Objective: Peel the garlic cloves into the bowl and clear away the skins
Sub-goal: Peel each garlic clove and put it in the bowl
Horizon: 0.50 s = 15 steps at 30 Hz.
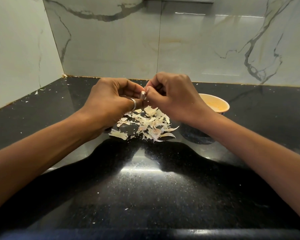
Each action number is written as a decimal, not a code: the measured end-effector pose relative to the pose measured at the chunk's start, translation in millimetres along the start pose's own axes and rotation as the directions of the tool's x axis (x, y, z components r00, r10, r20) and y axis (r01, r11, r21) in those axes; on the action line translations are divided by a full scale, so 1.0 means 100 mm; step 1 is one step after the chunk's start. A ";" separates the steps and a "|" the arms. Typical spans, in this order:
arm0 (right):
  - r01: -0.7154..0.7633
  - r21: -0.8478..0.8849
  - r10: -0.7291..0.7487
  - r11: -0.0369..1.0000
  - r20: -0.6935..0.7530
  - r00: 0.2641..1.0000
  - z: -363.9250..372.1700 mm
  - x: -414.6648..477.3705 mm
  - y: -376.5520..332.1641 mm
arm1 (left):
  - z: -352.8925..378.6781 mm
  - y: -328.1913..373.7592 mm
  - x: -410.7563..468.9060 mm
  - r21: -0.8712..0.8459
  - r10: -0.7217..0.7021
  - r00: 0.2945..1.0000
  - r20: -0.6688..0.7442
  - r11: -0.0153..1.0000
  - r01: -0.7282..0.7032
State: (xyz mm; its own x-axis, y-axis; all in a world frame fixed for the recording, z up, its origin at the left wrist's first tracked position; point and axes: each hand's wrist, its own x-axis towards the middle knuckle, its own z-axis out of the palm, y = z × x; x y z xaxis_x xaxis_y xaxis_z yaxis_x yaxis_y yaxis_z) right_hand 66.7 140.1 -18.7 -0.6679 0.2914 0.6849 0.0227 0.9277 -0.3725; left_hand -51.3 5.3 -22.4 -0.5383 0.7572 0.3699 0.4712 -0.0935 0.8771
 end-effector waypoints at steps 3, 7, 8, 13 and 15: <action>-0.079 0.104 0.076 0.991 0.033 0.997 -0.02 0.01 -0.02 | 0.00 0.02 0.00 -0.036 -0.022 1.000 0.010 0.999 0.022; -0.145 0.217 0.130 0.965 0.081 0.988 -0.05 0.01 -0.03 | 0.01 0.05 -0.01 -0.098 -0.037 0.998 0.048 0.994 0.041; -0.158 0.239 0.141 0.958 0.087 0.986 -0.05 0.02 -0.03 | 0.01 0.06 -0.02 -0.123 -0.041 0.998 0.053 0.991 0.047; -0.210 0.282 0.194 0.936 0.084 0.977 -0.06 0.03 -0.02 | 0.04 0.08 -0.02 -0.222 -0.059 0.997 0.051 0.973 0.069; -0.220 0.287 0.204 0.932 0.087 0.975 -0.07 0.03 -0.01 | 0.04 0.09 -0.02 -0.255 -0.070 0.997 0.043 0.964 0.079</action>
State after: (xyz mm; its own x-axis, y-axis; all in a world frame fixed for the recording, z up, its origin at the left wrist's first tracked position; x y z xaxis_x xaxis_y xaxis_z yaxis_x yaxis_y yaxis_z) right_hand 69.7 141.3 -12.1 -0.7111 0.4528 0.5379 -0.0454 0.7339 -0.6777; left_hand -43.2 5.2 -17.0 -0.5394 0.7891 0.2940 0.2334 -0.1954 0.9526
